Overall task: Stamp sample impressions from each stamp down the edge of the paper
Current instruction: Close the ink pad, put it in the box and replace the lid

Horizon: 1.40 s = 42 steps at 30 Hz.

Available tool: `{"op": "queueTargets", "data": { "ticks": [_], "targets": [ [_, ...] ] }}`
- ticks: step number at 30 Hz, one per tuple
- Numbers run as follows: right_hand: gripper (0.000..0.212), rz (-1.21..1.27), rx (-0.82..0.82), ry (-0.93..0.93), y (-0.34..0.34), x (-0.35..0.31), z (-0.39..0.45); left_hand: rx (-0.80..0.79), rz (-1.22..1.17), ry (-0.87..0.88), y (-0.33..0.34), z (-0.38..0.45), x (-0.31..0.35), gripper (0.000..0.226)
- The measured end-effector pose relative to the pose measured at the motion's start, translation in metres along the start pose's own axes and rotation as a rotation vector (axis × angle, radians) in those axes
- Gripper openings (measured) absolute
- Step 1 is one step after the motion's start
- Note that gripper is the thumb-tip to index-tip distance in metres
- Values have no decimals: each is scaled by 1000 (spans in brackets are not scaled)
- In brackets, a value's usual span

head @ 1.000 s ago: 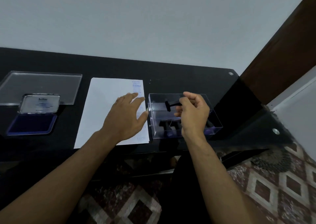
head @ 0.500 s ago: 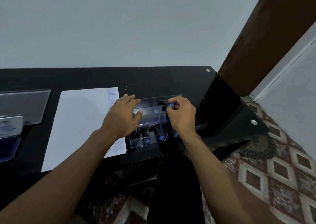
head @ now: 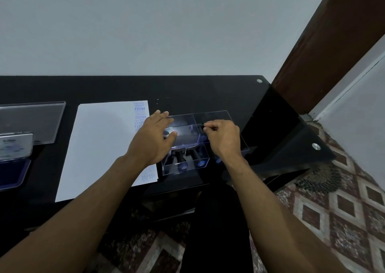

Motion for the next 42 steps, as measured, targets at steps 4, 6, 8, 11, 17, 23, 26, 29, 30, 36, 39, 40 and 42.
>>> {"op": "queueTargets", "data": {
  "ticks": [4, 6, 8, 11, 17, 23, 26, 29, 30, 36, 39, 40, 42],
  "targets": [
    [14, -48, 2, -28, 1, -1, -1, 8, -5, -6, 0, 0, 0, 50],
    [16, -60, -8, -56, 0, -2, -2, 3, -5, -7, 0, 1, 1, 51],
    [17, -56, -7, -92, 0, -4, -4, 3, -9, 0, -1, 0, 2, 52],
    [18, -109, -21, -175, -3, -11, -12, 18, -29, 26, -4, -8, 2, 52],
    [12, -261, -191, -333, -6, -27, -36, 14, -23, 62, -9, -38, 1, 55],
    [19, -450, -360, -369, -1, -38, -46, -5, 17, 72, -8, -53, -4, 59],
    [22, -474, -413, -349, -3, -41, -45, -4, 5, 62, -8, -54, -5, 61],
    [25, -504, -443, -317, -2, -42, -45, 12, 3, 72, -7, -55, -6, 57],
    [27, -519, -458, -302, -1, -42, -45, 15, 1, 74, -6, -56, -7, 56],
    [32, -550, -499, -276, 1, -43, -47, 12, -15, 55, -6, -57, -5, 56],
    [33, -538, -463, -307, -1, -45, -51, 7, -25, 51, -7, -57, -6, 57],
    [33, -537, -447, -317, -2, -46, -52, 5, -25, 47, -7, -57, -6, 58],
    [33, -537, -413, -331, -3, -47, -53, -4, -18, 42, -7, -57, -5, 60]
  ]
}}
Point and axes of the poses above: each hand's wrist, its own z-axis towards the middle knuckle, its own y-axis out of the palm, x = y × z, the point moved 2 cm from there along z, towards the middle knuckle, and after that the axes turned 11 degrees about -y, right-handed, at the moved point
